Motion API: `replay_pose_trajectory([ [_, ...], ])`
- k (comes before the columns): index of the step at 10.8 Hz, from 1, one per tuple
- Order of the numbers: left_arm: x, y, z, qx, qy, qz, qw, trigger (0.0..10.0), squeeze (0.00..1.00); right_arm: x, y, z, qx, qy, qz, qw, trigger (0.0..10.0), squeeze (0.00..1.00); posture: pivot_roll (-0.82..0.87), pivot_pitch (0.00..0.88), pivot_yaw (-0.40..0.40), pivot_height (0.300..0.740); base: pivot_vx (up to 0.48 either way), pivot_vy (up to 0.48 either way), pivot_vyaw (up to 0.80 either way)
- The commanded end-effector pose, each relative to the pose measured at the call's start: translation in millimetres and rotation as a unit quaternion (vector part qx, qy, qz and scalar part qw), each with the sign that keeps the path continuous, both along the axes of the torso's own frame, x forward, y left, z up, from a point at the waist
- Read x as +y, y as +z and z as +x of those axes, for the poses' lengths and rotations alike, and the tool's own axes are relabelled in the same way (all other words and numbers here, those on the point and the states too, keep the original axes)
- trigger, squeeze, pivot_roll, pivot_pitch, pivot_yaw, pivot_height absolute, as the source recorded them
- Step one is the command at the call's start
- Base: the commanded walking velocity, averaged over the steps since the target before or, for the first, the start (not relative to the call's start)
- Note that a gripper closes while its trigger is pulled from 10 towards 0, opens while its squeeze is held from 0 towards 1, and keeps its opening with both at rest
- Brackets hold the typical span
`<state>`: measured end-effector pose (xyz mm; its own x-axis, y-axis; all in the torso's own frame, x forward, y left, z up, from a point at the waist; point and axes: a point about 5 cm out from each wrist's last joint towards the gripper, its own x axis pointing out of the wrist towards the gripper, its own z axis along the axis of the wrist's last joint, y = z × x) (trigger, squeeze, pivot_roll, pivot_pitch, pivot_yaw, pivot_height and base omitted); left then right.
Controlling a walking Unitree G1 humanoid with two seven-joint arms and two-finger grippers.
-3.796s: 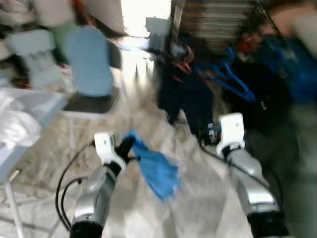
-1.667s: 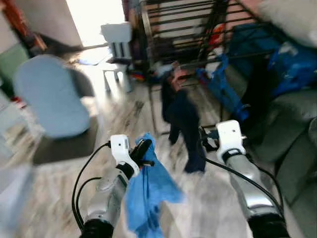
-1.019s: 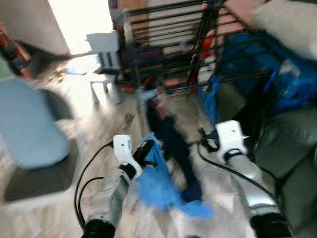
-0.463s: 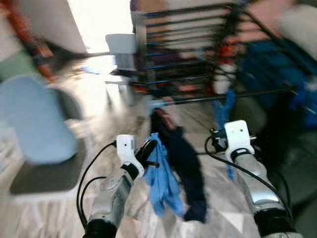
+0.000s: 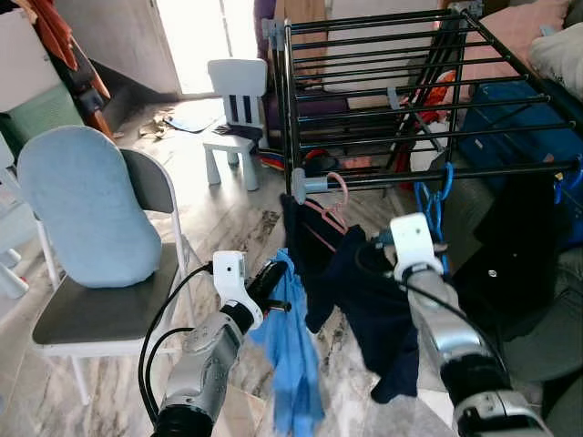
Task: Hang hanger
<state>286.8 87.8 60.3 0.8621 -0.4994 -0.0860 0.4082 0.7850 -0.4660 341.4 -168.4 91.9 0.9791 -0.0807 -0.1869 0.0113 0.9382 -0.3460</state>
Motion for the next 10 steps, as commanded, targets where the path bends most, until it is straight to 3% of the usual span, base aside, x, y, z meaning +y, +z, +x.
replay_pose_trajectory([
  [1,0.5,8,1.7,-0.016,-0.005,-0.002,1.000,10.0,0.00,-0.1,4,3.0,-0.013,-0.004,-0.007,1.000,10.0,0.00,-0.21,0.000,0.087,0.740,0.000,0.000,0.00],
  [6,-1.7,7,-2.2,-0.011,-0.019,-0.001,1.000,10.0,0.00,-31.4,6,-6.7,-0.046,-0.091,-0.061,0.993,10.0,0.00,-0.22,0.000,0.100,0.740,0.000,0.000,0.00],
  [8,1.2,7,-2.9,-0.010,-0.021,0.004,1.000,10.0,0.00,-30.7,14,-11.9,-0.074,-0.062,-0.039,0.995,10.0,0.00,-0.21,0.000,0.101,0.740,0.000,0.000,0.00],
  [10,4.9,5,-4.3,-0.001,-0.017,0.011,1.000,10.0,0.00,-49.1,19,-35.7,-0.103,-0.089,-0.058,0.989,10.0,0.00,-0.22,0.000,0.109,0.740,0.000,0.000,0.00],
])
